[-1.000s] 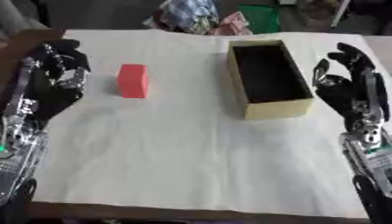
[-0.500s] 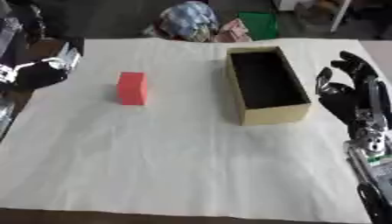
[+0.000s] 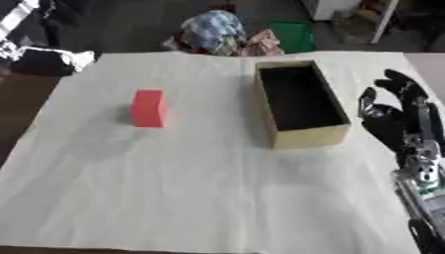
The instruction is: Pick up objects on the table and place them in the box.
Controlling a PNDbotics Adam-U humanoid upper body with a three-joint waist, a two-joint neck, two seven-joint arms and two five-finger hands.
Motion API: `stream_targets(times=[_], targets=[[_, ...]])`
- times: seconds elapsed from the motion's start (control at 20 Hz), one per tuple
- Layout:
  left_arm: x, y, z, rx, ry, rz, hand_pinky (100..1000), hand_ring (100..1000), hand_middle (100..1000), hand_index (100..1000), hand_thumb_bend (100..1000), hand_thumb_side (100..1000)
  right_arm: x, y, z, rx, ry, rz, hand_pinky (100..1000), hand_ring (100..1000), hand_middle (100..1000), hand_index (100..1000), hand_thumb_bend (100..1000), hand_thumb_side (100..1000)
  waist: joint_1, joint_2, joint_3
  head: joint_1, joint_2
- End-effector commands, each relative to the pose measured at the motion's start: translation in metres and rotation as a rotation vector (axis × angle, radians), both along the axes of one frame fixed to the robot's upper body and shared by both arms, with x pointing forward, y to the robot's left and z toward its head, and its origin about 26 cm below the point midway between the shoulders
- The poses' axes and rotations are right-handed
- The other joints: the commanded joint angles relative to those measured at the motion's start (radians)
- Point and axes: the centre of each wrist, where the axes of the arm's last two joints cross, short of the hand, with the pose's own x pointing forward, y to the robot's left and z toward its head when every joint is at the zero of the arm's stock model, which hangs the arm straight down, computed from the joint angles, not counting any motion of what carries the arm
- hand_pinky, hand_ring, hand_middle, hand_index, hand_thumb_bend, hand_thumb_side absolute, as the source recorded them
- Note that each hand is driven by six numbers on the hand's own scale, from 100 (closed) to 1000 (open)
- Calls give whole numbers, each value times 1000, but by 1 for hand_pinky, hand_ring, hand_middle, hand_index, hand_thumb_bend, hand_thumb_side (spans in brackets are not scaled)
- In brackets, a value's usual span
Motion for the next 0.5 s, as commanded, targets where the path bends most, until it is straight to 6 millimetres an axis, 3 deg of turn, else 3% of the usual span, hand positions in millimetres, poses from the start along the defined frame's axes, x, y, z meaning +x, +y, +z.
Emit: stream_targets(times=[0.05,0.5], targets=[[13,4,6,109,33,4,756,697,709,834,484,143,1,-3,6,-15,-15,4,667,939,719,855,100,100,-1,-18,-1,7,-19],[46,-12,-1,300,121,-60,774,737,744,859,604,132,1,-3,5,-14,-7,11,667,939,719,855,100,100,-4,-18,-3,21,-16]])
